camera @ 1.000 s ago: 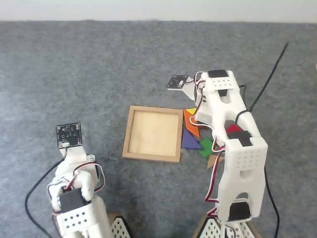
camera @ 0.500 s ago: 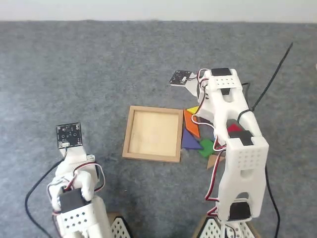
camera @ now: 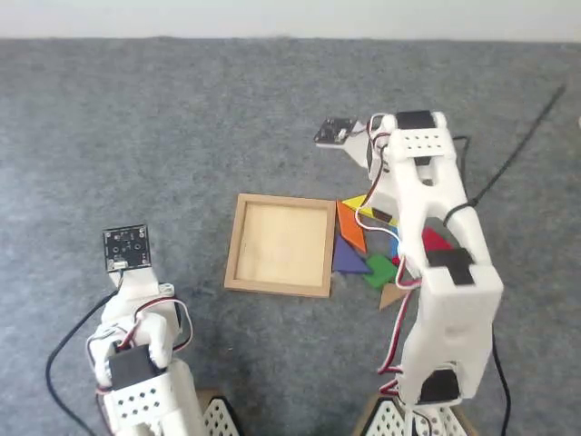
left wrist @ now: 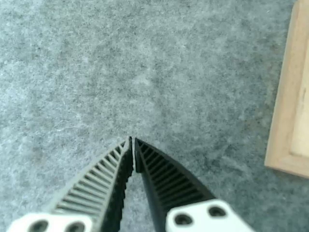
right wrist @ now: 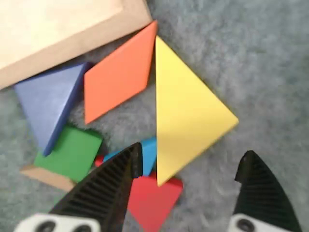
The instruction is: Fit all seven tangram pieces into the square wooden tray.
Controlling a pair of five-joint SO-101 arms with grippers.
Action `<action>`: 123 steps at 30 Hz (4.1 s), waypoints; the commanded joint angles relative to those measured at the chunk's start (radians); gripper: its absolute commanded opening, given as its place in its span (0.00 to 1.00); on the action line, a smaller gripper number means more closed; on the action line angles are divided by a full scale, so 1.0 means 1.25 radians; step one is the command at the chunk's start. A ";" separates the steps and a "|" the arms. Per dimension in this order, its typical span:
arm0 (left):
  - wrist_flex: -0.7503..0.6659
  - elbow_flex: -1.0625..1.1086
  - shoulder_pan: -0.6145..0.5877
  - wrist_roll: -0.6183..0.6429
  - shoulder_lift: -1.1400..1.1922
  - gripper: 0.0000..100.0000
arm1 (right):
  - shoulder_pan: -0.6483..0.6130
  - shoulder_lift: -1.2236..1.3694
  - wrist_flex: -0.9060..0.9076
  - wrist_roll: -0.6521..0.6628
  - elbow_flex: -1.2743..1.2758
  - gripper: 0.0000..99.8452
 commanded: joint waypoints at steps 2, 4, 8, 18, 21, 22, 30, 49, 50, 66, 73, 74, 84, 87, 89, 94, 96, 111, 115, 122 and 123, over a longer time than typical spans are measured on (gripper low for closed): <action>-0.018 -0.013 -0.007 0.000 0.004 0.01 | 0.001 -0.123 0.019 0.012 -0.011 0.30; -0.018 -0.013 -0.007 0.000 0.004 0.01 | -0.006 -0.101 -0.034 0.014 0.009 0.30; -0.018 -0.013 -0.007 0.000 0.004 0.01 | -0.009 0.006 -0.125 0.018 0.027 0.30; -0.018 -0.013 -0.007 0.000 0.004 0.01 | -0.003 0.241 -0.063 0.083 -0.200 0.30; -0.018 -0.013 -0.007 0.000 0.004 0.01 | -0.002 0.305 -0.017 0.119 -0.285 0.30; -0.018 -0.013 -0.007 0.000 0.004 0.01 | 0.001 0.320 -0.004 0.124 -0.309 0.30; -0.018 -0.013 -0.007 0.000 0.004 0.01 | -0.008 0.364 0.109 0.199 -0.466 0.33; -0.018 -0.013 -0.007 0.000 0.004 0.01 | -0.008 0.470 0.121 0.247 -0.523 0.32; -0.018 -0.013 -0.007 0.000 0.004 0.01 | -0.007 0.481 0.114 0.237 -0.524 0.30; -0.018 -0.013 -0.007 0.000 0.004 0.01 | -0.001 0.417 0.129 0.172 -0.529 0.14; -0.018 -0.013 -0.007 0.000 0.004 0.01 | 0.018 0.330 0.165 0.128 -0.529 0.28; -0.017 -0.013 -0.007 0.000 0.004 0.01 | 0.026 0.317 0.166 0.122 -0.529 0.31; -0.016 -0.013 -0.007 0.000 0.004 0.01 | 0.115 0.341 0.180 0.145 -0.524 0.37; -0.016 -0.013 -0.007 0.000 0.004 0.01 | 0.118 0.387 0.179 0.177 -0.524 0.37; -0.016 -0.013 -0.007 0.000 0.004 0.01 | 0.118 0.413 0.176 0.193 -0.524 0.37; -0.016 -0.013 -0.007 0.000 0.004 0.01 | 0.114 0.420 0.180 0.191 -0.528 0.37; -0.016 -0.013 -0.007 0.000 0.004 0.01 | 0.112 0.413 0.182 0.191 -0.528 0.37; -0.017 -0.013 -0.007 0.000 0.004 0.01 | 0.095 0.294 0.214 0.145 -0.518 0.37; -0.017 -0.013 -0.007 0.000 0.004 0.01 | 0.089 0.212 0.213 0.145 -0.404 0.37; -0.016 -0.013 -0.007 0.000 0.004 0.01 | 0.088 -0.018 0.141 0.150 -0.098 0.37; -0.016 -0.013 -0.007 0.000 0.004 0.01 | 0.088 -0.053 0.106 0.150 -0.039 0.37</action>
